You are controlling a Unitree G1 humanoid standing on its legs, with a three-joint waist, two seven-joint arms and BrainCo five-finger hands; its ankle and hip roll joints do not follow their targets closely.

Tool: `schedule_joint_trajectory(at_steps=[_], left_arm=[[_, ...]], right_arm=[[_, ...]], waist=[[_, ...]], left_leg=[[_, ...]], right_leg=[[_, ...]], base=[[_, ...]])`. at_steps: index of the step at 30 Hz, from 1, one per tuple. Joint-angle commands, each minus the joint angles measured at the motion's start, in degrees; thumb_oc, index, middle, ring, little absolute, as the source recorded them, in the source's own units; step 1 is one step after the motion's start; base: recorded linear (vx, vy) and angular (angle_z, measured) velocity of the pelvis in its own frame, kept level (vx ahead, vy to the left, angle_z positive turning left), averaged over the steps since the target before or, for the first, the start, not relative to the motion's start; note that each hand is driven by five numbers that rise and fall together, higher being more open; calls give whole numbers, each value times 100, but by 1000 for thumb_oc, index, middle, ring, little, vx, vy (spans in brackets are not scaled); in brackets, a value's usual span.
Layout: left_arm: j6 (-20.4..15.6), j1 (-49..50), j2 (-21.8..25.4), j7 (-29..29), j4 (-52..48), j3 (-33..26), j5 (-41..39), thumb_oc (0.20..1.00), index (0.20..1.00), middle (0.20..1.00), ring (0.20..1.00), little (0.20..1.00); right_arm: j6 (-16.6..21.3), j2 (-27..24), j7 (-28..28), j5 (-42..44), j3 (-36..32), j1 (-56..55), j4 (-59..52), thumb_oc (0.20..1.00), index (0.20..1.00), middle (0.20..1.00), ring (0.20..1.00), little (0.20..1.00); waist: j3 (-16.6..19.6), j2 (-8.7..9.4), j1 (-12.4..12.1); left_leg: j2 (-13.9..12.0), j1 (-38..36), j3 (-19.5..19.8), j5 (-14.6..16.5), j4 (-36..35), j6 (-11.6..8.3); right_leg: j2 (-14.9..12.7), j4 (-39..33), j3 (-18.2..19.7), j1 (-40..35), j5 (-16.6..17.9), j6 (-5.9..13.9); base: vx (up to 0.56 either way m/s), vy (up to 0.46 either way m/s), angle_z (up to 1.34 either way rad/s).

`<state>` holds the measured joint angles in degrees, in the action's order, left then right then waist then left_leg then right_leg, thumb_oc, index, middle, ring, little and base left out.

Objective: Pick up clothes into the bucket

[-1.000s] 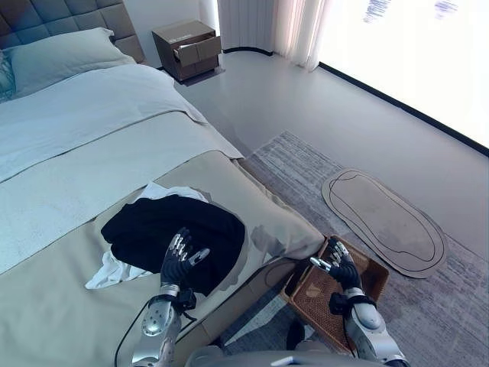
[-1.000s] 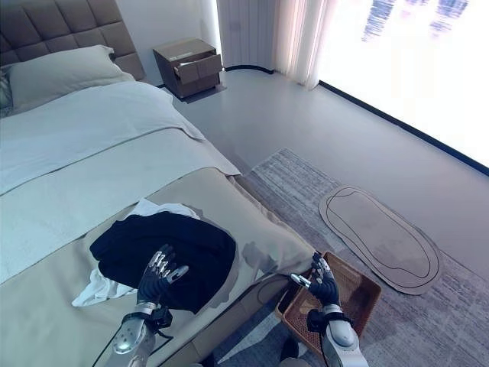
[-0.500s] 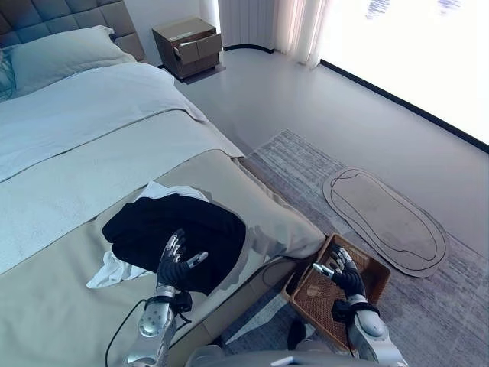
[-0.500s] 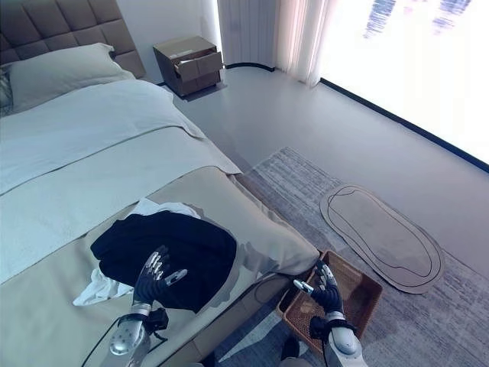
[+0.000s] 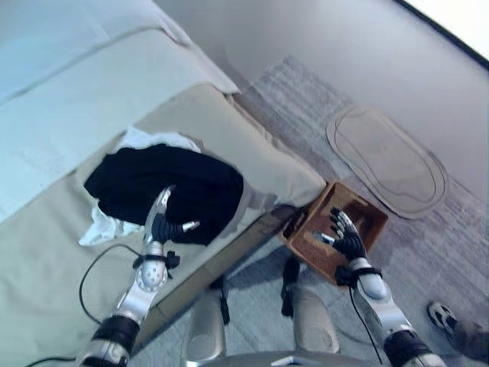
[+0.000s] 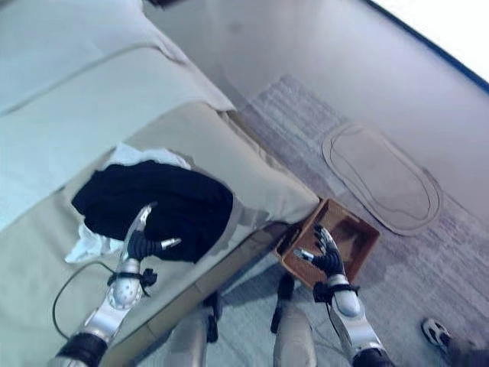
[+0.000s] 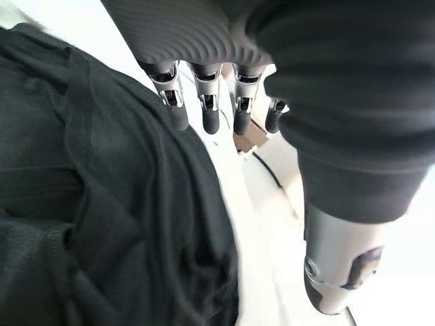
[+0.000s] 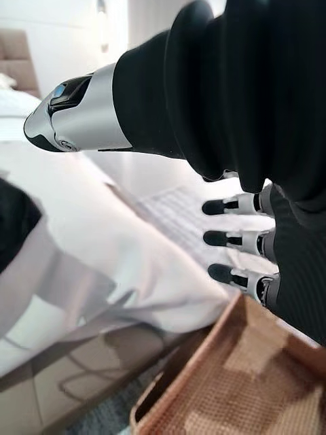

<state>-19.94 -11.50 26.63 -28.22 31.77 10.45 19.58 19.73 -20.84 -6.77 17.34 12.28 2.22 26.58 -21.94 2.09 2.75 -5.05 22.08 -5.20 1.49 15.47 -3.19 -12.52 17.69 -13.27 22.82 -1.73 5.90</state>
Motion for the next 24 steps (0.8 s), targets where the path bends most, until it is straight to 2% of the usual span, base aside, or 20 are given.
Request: schedule_joint_trajectory(at_steps=[1, 7, 8, 9, 17, 24], left_arm=[[225, -126, 422, -581, 175, 87, 699, 1000, 1000, 1000, 1000, 1000], [839, -864, 924, -1070, 899, 465, 1722, 1000, 1000, 1000, 1000, 1000], [837, -871, 922, -1074, 907, 470, 1724, 1000, 1000, 1000, 1000, 1000], [1014, -1099, 1030, -1147, 1140, 579, 1883, 1000, 1000, 1000, 1000, 1000], [1470, -2030, 1541, -1013, 1720, 1230, 2586, 1000, 1000, 1000, 1000, 1000], [1725, -2624, 1698, -702, 2005, 1743, 3063, 1000, 1000, 1000, 1000, 1000]], right_arm=[[378, -52, 13, -58, 19, -125, -731, 1000, 1000, 1000, 1000, 1000], [468, -262, 89, 8, -44, -23, -874, 1000, 1000, 1000, 1000, 1000], [468, -262, 89, 9, -48, -22, -874, 1000, 1000, 1000, 1000, 1000], [482, -322, 96, 25, -54, 58, -895, 1000, 1000, 1000, 1000, 1000], [493, -516, 117, 49, 30, 436, -950, 1000, 1000, 1000, 1000, 1000], [468, -604, 123, 43, 37, 671, -1038, 1000, 1000, 1000, 1000, 1000]], waist=[[220, 269, 148], [194, 260, 310], [197, 259, 308], [168, 243, 356], [16, 142, 509], [-80, 71, 591]], left_leg=[[-129, 783, 181, 184, 797, 158], [-162, 1403, 232, 135, 910, 131], [-161, 1408, 233, 133, 910, 131], [-151, 1519, 240, 122, 913, 134], [-124, 2018, 256, 196, 1234, 164], [-106, 2339, 220, 212, 1351, 191]], right_leg=[[-341, 216, 219, 175, 75, 265], [-348, 458, 248, 872, 63, 265], [-349, 460, 248, 878, 62, 265], [-357, 502, 277, 1012, 66, 269], [-373, 792, 424, 1515, 29, 278], [-388, 890, 528, 1844, 52, 292]], base=[[-57, 4, 19], [-36, 15, 4], [-19, 41, 0], [0, 0, 0], [-6, 16, 0], [-8, 30, -1]])
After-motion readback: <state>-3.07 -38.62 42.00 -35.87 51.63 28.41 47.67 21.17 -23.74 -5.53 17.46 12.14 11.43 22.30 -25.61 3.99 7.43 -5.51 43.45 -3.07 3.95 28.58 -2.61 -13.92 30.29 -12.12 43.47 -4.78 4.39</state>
